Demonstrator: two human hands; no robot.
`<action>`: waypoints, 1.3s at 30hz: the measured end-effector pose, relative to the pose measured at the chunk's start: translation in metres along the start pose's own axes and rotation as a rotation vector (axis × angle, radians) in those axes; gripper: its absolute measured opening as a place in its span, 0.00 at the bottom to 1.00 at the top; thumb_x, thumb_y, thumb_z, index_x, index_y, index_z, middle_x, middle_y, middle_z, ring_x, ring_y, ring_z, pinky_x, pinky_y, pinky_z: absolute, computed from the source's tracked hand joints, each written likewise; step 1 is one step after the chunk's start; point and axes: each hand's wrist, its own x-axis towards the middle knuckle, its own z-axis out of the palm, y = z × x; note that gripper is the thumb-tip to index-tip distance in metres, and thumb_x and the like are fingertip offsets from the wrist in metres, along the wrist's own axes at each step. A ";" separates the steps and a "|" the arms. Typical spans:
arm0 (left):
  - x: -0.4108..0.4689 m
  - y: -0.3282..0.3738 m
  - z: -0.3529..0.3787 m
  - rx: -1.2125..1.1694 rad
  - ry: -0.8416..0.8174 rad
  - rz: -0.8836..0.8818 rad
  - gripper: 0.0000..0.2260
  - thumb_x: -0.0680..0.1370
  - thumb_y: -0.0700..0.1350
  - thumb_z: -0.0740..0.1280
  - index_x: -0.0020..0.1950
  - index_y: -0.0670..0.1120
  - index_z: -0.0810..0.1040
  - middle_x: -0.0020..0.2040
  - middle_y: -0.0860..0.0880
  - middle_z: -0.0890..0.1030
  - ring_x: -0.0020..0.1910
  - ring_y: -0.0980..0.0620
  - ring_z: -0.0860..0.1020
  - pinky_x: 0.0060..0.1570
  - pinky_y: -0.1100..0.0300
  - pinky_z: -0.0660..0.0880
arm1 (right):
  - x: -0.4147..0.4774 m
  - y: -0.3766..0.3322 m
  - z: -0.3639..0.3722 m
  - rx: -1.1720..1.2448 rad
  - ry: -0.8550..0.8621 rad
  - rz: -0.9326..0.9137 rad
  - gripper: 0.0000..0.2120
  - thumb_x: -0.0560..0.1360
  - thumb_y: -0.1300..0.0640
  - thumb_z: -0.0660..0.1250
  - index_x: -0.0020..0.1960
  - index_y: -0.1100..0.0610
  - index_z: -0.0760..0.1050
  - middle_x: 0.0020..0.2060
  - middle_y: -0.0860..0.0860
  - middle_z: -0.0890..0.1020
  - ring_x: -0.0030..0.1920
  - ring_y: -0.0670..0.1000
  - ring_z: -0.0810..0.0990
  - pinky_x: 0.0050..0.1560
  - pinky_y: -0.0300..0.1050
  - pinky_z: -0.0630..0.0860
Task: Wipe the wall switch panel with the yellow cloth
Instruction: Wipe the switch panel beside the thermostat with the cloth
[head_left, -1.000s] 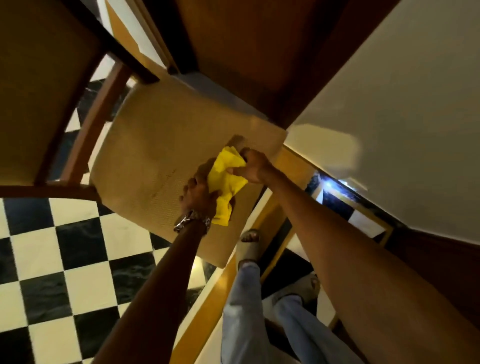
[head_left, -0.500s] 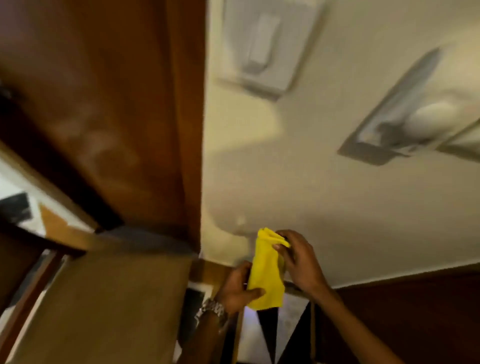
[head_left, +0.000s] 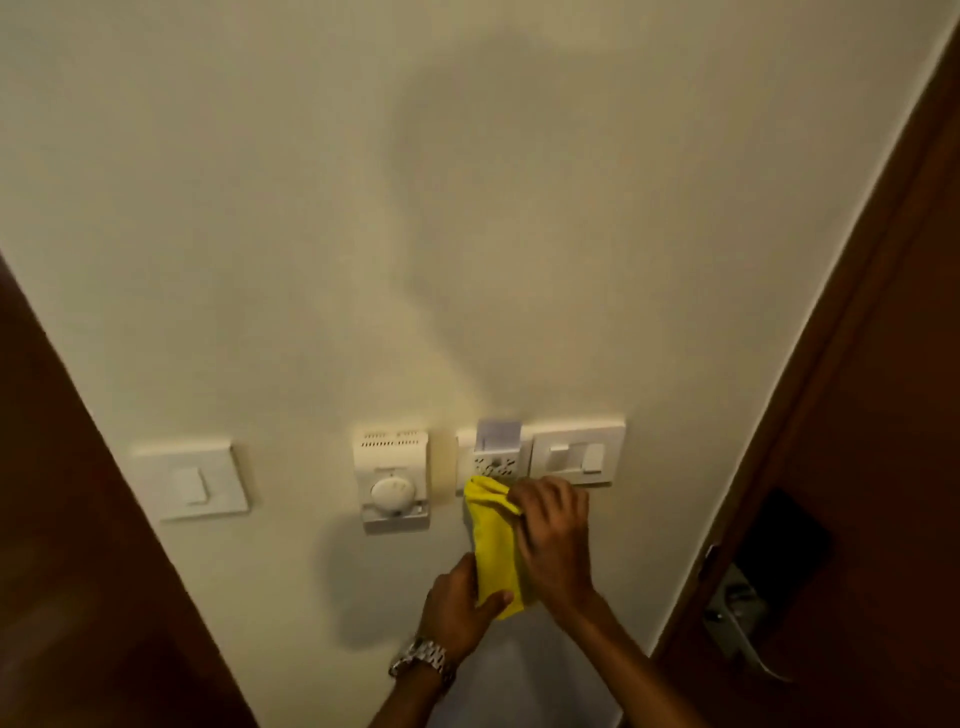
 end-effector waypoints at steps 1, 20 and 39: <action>-0.001 0.004 -0.009 0.187 -0.033 -0.036 0.26 0.79 0.61 0.75 0.68 0.46 0.75 0.63 0.45 0.84 0.62 0.43 0.82 0.58 0.51 0.79 | 0.004 -0.003 0.006 -0.027 0.024 -0.038 0.09 0.75 0.56 0.66 0.54 0.56 0.79 0.51 0.55 0.84 0.51 0.58 0.80 0.52 0.51 0.69; 0.066 0.185 -0.316 1.121 1.252 0.747 0.38 0.86 0.66 0.56 0.86 0.40 0.57 0.85 0.38 0.58 0.85 0.35 0.56 0.83 0.36 0.53 | -0.024 -0.033 0.076 0.137 -0.004 0.118 0.26 0.84 0.48 0.56 0.73 0.66 0.67 0.73 0.69 0.66 0.75 0.68 0.63 0.69 0.64 0.69; 0.086 0.172 -0.317 1.101 1.406 0.821 0.38 0.85 0.66 0.57 0.87 0.43 0.56 0.85 0.40 0.59 0.85 0.36 0.59 0.83 0.36 0.57 | -0.027 -0.013 0.098 0.092 0.062 -0.024 0.29 0.83 0.53 0.55 0.81 0.56 0.50 0.79 0.61 0.56 0.77 0.65 0.60 0.73 0.65 0.65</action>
